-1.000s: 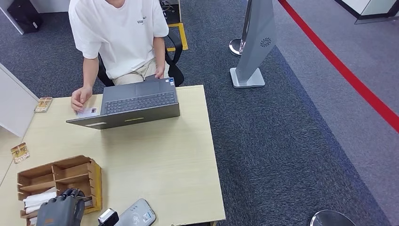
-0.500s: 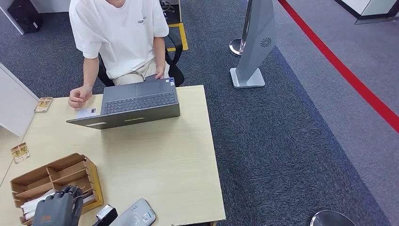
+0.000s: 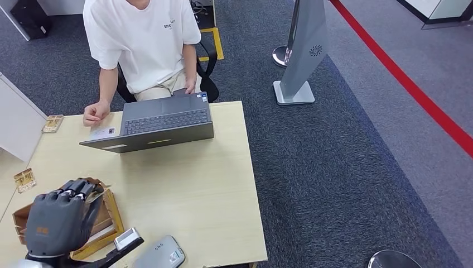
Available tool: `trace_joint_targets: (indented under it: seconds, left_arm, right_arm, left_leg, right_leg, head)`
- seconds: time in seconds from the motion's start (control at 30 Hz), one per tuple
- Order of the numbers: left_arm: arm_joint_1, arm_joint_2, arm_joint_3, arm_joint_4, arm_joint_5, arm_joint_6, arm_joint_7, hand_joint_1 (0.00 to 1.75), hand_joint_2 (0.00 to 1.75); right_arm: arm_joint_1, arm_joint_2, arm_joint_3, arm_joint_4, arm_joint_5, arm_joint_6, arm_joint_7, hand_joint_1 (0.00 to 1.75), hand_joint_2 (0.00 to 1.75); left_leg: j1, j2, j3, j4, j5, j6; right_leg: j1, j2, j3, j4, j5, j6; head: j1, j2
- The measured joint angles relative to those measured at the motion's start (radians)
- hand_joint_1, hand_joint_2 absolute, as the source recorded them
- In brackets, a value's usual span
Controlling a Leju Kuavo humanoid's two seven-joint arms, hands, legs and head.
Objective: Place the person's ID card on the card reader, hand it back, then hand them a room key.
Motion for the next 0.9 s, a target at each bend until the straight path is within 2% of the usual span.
trace_joint_targets:
  seconds: [0.07,0.13,0.23,0.37,0.53,0.73,0.9]
  left_arm:
    - [-0.082,0.006,-0.031,-0.005,-0.012,-0.047,0.02,1.75,1.75]
    - [-0.191,-0.007,-0.065,0.005,-0.05,-0.098,0.057,1.75,1.75]
    - [-0.383,-0.055,-0.106,0.076,-0.123,-0.157,0.119,1.75,1.75]
    - [-0.596,-0.114,-0.14,0.233,-0.147,-0.167,0.164,1.75,1.75]
    - [-0.731,-0.145,-0.163,0.389,-0.147,-0.158,0.231,1.75,1.75]
    - [-0.927,-0.159,-0.226,0.722,-0.147,-0.083,0.334,1.75,1.75]
    - [-1.0,-0.176,-0.25,0.9,-0.148,-0.064,0.36,1.75,1.75]
  right_arm:
    - [-0.002,-0.001,0.004,-0.004,0.011,0.01,-0.006,0.0,1.75]
    - [-0.007,-0.002,0.016,-0.008,0.029,0.025,-0.018,0.0,1.75]
    - [-0.017,-0.004,0.039,-0.014,0.054,0.058,-0.039,0.0,1.75]
    - [-0.025,-0.004,0.064,-0.02,0.069,0.082,-0.056,0.0,1.75]
    - [-0.03,-0.004,0.076,-0.022,0.077,0.098,-0.063,0.0,1.75]
    - [-0.039,-0.004,0.086,-0.028,0.077,0.136,-0.061,0.0,1.75]
    - [-0.039,-0.004,0.087,-0.03,0.077,0.144,-0.052,0.0,1.75]
  left_leg:
    - [0.0,0.0,0.0,0.0,0.001,-0.001]
    - [0.0,-0.001,0.0,0.001,0.002,0.0]
    - [0.0,-0.003,-0.001,0.002,0.004,0.001]
    - [0.0,0.001,-0.001,0.002,0.004,0.001]
    - [0.0,0.003,-0.002,0.002,0.004,0.001]
    - [0.001,0.003,-0.002,0.002,0.005,0.0]
    - [0.001,0.005,-0.003,0.002,0.005,0.0]
  right_leg:
    - [0.0,0.0,0.0,0.0,0.001,0.0]
    - [0.0,-0.001,0.0,0.0,0.002,0.0]
    - [0.0,-0.003,0.002,0.0,0.003,0.0]
    - [0.0,0.001,0.002,0.0,0.006,0.0]
    - [0.0,0.004,0.0,0.0,0.006,0.0]
    - [0.0,0.005,-0.001,0.0,0.007,0.0]
    - [0.001,0.006,-0.001,0.0,0.007,0.0]
  head:
    - [0.0,0.0]
    - [-0.001,0.0]
    - [-0.001,0.0]
    - [0.0,0.0]
    - [0.0,0.0]
    - [0.0,0.0]
    - [0.0,0.0]
